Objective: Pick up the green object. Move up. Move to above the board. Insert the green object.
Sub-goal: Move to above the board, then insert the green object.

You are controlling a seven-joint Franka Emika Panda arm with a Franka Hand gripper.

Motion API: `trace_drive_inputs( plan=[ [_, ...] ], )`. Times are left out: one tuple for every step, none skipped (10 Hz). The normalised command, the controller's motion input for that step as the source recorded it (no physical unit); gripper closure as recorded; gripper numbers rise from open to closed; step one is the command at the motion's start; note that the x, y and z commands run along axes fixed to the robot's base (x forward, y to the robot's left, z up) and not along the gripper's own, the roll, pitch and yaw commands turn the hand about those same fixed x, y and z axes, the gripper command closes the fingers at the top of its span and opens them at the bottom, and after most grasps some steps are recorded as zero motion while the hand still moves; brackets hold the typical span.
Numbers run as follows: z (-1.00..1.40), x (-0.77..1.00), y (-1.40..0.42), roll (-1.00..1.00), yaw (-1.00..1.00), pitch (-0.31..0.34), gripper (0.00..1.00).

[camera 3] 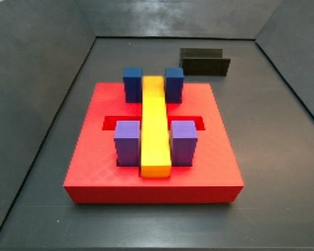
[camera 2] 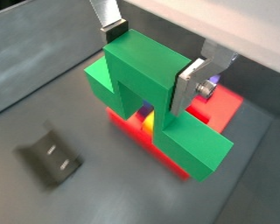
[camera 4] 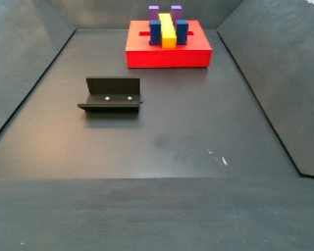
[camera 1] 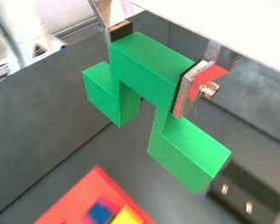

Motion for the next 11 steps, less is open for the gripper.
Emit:
trace_drive_inputs(
  plan=[
    [0.15, 0.37, -1.40, 0.02, 0.01, 0.141, 1.00],
    [0.16, 0.41, -1.40, 0.00, 0.01, 0.159, 1.00],
    [0.18, 0.42, -1.40, 0.00, 0.00, 0.155, 1.00],
    [0.09, 0.24, -0.70, 0.02, 0.01, 0.157, 1.00],
    [0.05, 0.13, -0.25, 0.02, 0.01, 0.130, 1.00],
    [-0.01, 0.00, -0.12, 0.02, 0.00, 0.000, 1.00],
    [-0.11, 0.00, -0.13, 0.03, 0.00, 0.000, 1.00],
    [-0.21, 0.05, -0.14, 0.08, 0.00, 0.000, 1.00],
    [-0.45, 0.00, -0.20, 0.29, 0.00, -0.009, 1.00],
    [-0.52, 0.00, -0.18, 0.39, 0.00, -0.036, 1.00],
    [-0.47, 0.00, -0.18, 0.44, 0.00, -0.033, 1.00]
  ],
)
